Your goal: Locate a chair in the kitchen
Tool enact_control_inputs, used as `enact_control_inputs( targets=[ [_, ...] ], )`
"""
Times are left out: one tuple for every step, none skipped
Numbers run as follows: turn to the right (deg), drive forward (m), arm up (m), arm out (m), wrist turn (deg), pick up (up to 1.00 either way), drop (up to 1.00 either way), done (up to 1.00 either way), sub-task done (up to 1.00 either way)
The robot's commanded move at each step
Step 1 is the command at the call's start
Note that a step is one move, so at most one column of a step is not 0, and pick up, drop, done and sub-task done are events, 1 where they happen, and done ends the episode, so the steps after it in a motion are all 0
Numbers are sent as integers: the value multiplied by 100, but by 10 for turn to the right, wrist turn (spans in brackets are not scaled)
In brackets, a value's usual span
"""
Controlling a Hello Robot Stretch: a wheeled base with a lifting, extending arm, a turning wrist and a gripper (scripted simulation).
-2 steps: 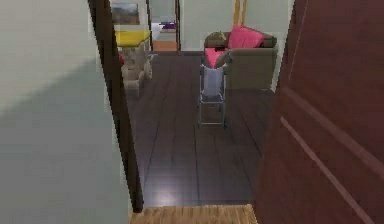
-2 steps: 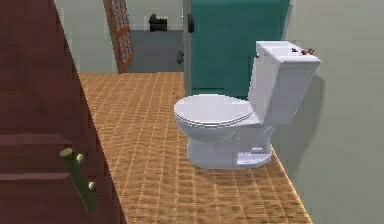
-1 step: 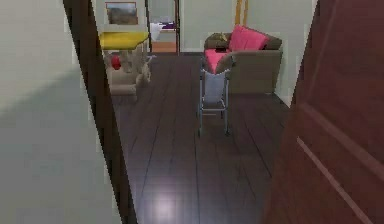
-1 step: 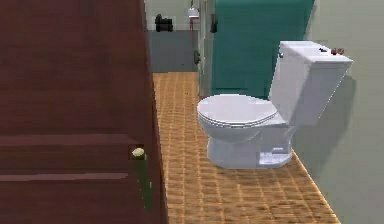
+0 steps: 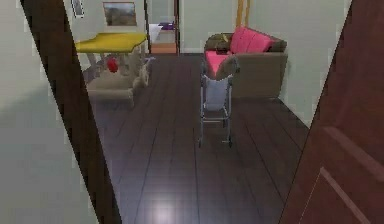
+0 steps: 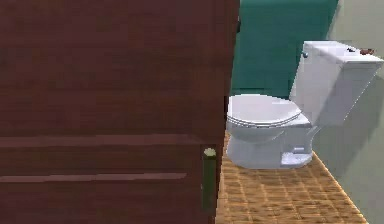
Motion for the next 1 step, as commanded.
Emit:
enact_control_inputs(
  targets=[
    [0, 90, 0, 0, 0, 0, 0, 0, 0]
  ],
)
